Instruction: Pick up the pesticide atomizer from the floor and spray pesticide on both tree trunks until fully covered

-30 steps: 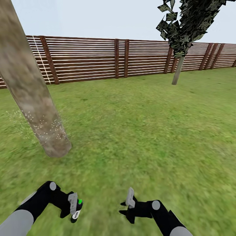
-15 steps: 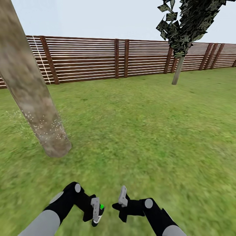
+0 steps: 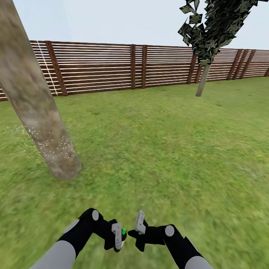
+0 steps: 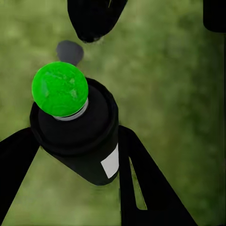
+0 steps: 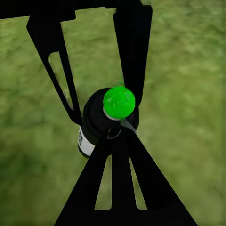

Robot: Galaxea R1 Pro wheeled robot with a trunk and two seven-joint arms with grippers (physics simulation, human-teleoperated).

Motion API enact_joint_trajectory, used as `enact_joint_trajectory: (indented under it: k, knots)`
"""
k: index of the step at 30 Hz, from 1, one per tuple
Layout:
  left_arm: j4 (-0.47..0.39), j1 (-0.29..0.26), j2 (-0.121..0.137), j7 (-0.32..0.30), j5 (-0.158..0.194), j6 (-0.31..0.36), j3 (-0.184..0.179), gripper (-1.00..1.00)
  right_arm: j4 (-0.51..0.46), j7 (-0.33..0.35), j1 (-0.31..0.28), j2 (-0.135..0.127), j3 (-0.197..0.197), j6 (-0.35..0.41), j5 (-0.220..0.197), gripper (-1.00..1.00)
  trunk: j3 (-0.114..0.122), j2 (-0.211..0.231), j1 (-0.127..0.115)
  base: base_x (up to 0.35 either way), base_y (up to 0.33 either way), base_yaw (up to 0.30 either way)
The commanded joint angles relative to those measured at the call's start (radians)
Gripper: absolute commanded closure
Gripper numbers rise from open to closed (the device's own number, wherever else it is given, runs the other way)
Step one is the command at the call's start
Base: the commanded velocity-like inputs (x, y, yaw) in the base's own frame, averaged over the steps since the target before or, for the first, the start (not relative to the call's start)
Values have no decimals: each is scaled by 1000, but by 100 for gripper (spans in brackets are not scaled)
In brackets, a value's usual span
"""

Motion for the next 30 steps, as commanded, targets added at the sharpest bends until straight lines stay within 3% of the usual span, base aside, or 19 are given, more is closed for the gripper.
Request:
enact_joint_trajectory:
  k: [1,27,30]
  knots:
    - [8,0,-1,-3,0,-1,-1,100,0,0,0,0,0,0,0,100,0,0,0,0,0,0]
    - [23,1,-18,-18,17,-16,2,100,0,-2,0,0,0,0,0,100,0,0,0,0,0,0]
    - [23,1,-19,-18,51,-19,1,100,1,-2,0,0,-1,0,0,100,0,0,0,0,0,0]
